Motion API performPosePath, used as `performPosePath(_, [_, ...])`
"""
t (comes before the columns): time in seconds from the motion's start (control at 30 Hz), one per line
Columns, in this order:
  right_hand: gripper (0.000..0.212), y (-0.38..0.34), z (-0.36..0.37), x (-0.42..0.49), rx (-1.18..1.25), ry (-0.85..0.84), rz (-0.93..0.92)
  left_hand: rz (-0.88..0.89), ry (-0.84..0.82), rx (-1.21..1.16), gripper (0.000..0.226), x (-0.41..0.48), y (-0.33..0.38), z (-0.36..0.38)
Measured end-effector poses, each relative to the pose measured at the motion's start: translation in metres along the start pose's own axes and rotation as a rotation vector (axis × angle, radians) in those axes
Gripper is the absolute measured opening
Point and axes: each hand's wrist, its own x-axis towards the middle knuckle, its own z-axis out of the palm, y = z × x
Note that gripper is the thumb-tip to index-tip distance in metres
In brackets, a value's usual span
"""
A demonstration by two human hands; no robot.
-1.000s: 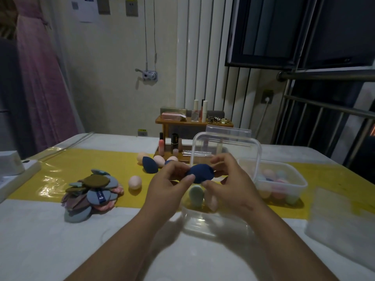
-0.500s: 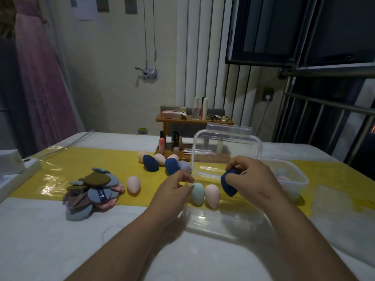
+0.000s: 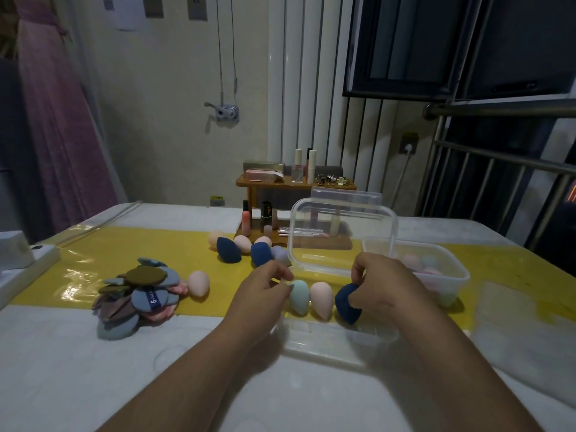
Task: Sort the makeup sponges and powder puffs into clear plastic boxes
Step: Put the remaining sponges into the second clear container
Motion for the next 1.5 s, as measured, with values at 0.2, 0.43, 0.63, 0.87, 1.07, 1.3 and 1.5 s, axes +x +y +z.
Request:
performPosePath(0.2, [0.021, -0.004, -0.002, -0.003, -0.026, -0.023, 0.004, -0.025, -0.025, -0.028, 0.021, 0.001, -0.002, 0.001])
performPosePath(0.43, [0.021, -0.007, -0.005, -0.004, -0.052, -0.047, 0.009, 0.027, -0.036, 0.056, 0.016, 0.003, -0.005, -0.003])
performPosePath(0.63, [0.02, -0.012, -0.01, -0.006, -0.08, -0.094, 0.017, 0.016, -0.035, 0.069, 0.015, 0.004, -0.004, -0.003])
performPosePath(0.87, [0.025, -0.003, -0.008, -0.003, -0.049, -0.02, 0.01, 0.017, -0.039, 0.047, 0.016, 0.004, -0.004, -0.003])
performPosePath(1.07, [0.027, 0.0, -0.007, -0.001, -0.057, 0.002, -0.001, 0.024, -0.036, 0.056, 0.018, 0.004, -0.003, -0.003])
performPosePath(1.3, [0.023, 0.002, -0.008, 0.001, -0.049, 0.013, -0.001, 0.036, -0.039, 0.067, 0.017, 0.003, -0.001, -0.004])
performPosePath(1.5, [0.007, -0.003, 0.007, -0.001, 0.105, 0.221, -0.16, 0.048, -0.037, 0.099, 0.019, 0.003, -0.001, -0.005])
